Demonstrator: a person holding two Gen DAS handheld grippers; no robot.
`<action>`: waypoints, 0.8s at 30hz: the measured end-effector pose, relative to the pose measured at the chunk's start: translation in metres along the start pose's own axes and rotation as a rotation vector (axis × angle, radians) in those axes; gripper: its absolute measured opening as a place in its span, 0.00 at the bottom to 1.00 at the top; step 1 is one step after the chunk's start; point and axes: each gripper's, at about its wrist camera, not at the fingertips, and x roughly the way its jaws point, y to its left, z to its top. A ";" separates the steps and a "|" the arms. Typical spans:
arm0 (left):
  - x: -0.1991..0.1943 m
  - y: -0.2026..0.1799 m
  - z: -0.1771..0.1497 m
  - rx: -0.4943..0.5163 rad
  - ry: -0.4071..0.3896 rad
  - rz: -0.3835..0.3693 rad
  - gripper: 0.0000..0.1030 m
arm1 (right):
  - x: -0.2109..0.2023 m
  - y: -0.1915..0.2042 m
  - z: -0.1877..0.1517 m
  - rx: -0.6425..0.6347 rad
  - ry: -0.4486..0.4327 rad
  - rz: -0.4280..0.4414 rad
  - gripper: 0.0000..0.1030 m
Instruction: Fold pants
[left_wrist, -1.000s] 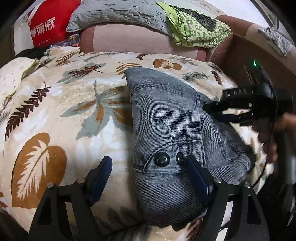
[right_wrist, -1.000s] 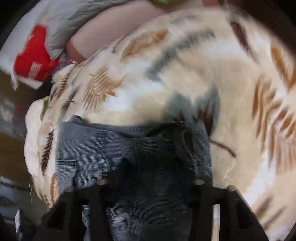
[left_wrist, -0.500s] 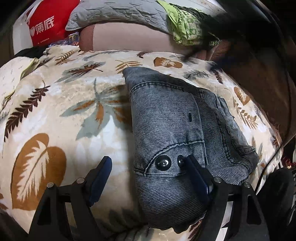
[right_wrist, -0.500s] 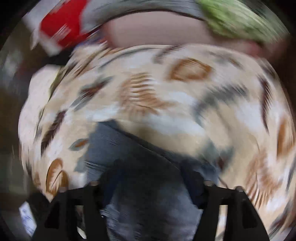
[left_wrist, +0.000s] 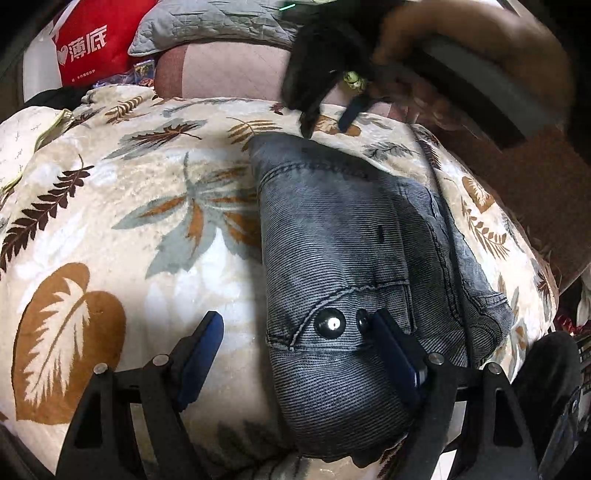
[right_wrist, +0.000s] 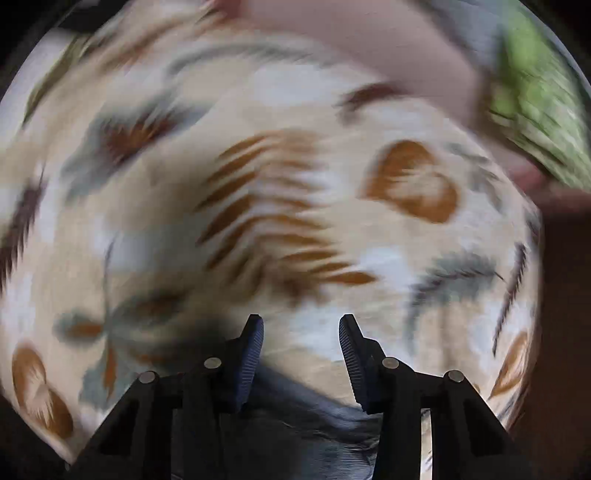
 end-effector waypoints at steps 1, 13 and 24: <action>0.000 0.000 0.000 -0.001 0.000 -0.002 0.81 | -0.008 -0.015 -0.008 0.054 -0.035 0.053 0.46; -0.039 0.007 0.013 -0.067 -0.116 -0.032 0.81 | 0.032 -0.084 -0.159 0.263 -0.149 0.306 0.77; 0.019 -0.012 0.032 0.085 0.045 0.207 0.81 | -0.007 -0.112 -0.236 0.392 -0.286 0.311 0.78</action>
